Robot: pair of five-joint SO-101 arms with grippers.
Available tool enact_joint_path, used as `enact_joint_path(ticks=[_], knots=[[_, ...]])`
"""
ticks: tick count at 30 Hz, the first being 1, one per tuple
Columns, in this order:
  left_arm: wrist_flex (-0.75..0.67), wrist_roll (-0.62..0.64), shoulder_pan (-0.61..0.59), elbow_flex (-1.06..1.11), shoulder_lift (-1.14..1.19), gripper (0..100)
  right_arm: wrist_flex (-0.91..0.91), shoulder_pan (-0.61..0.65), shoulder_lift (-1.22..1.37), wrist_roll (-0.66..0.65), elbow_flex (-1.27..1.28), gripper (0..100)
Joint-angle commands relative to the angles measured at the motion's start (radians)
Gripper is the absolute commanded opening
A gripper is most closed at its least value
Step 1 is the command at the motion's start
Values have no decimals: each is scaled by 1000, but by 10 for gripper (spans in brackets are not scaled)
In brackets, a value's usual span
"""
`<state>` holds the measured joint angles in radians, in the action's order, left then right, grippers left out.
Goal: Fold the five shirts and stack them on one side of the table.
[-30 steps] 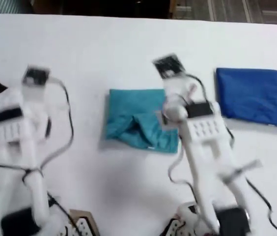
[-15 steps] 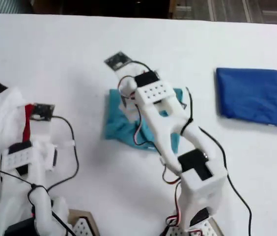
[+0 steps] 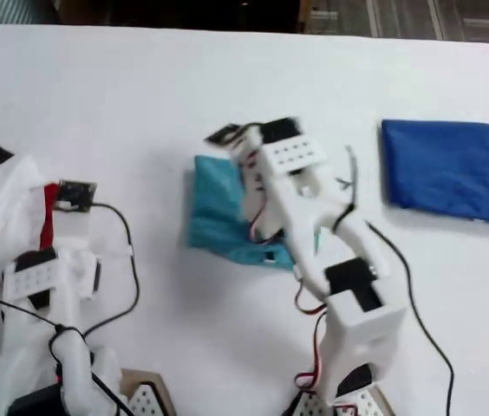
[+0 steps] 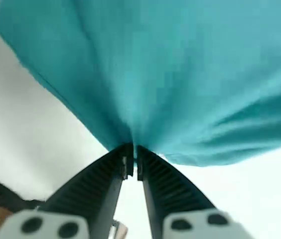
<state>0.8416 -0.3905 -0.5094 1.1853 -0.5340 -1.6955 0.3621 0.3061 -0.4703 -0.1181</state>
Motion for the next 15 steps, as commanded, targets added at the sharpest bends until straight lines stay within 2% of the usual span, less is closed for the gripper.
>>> enact_joint_path(ticks=[1,5,8,11,15], knots=[[-11,0,-2,-1,-18,26,67,-102,-166,-32,-32,22],[-11,0,-2,-1,-18,26,74,-128,-306,-32,64,25],[-9,0,-2,-1,-18,26,76,-53,-369,-38,267,71],[-9,0,-2,-1,-18,26,171,56,-407,-38,465,147],[-9,0,-2,-1,-18,26,294,99,-424,-32,606,176]])
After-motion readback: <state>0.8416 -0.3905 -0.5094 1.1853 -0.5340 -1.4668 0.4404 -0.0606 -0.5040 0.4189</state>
